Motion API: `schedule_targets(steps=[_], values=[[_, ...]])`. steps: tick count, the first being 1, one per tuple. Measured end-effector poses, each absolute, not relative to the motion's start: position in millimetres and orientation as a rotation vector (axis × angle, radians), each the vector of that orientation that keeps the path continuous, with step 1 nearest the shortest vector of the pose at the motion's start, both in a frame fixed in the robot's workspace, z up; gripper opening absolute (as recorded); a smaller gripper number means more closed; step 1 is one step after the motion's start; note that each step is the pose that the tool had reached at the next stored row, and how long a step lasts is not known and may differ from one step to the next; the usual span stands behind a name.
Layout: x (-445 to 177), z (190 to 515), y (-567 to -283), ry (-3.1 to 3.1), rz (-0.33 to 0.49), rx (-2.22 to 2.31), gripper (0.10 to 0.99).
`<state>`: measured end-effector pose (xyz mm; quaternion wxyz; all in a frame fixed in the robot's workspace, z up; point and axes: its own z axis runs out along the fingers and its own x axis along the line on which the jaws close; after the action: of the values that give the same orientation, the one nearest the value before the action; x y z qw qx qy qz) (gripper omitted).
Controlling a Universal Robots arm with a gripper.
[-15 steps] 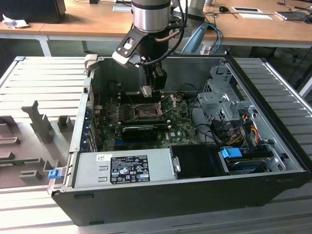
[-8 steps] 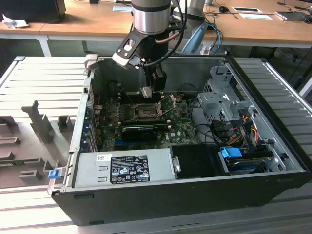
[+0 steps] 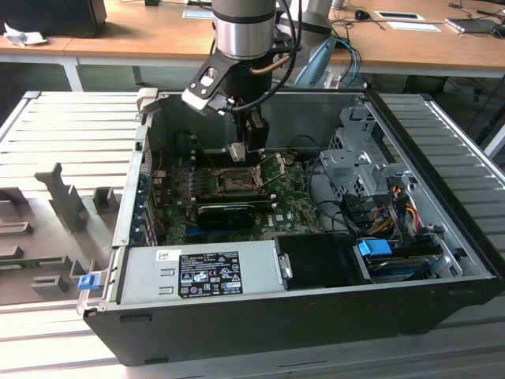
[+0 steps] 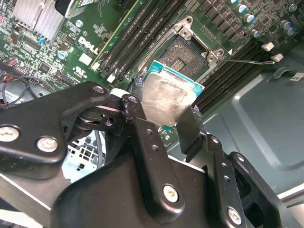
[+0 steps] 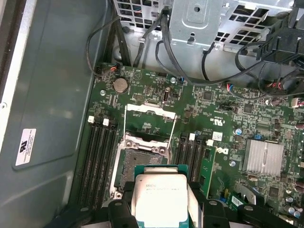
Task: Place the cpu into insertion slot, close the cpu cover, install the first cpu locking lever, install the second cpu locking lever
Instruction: 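Place the cpu into insertion slot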
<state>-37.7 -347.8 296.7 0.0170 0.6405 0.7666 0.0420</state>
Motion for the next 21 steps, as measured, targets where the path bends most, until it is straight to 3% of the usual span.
schedule_targets(steps=[21], values=[[-37.7,291.7,-347.8,2.354,0.130,2.023,0.525]])
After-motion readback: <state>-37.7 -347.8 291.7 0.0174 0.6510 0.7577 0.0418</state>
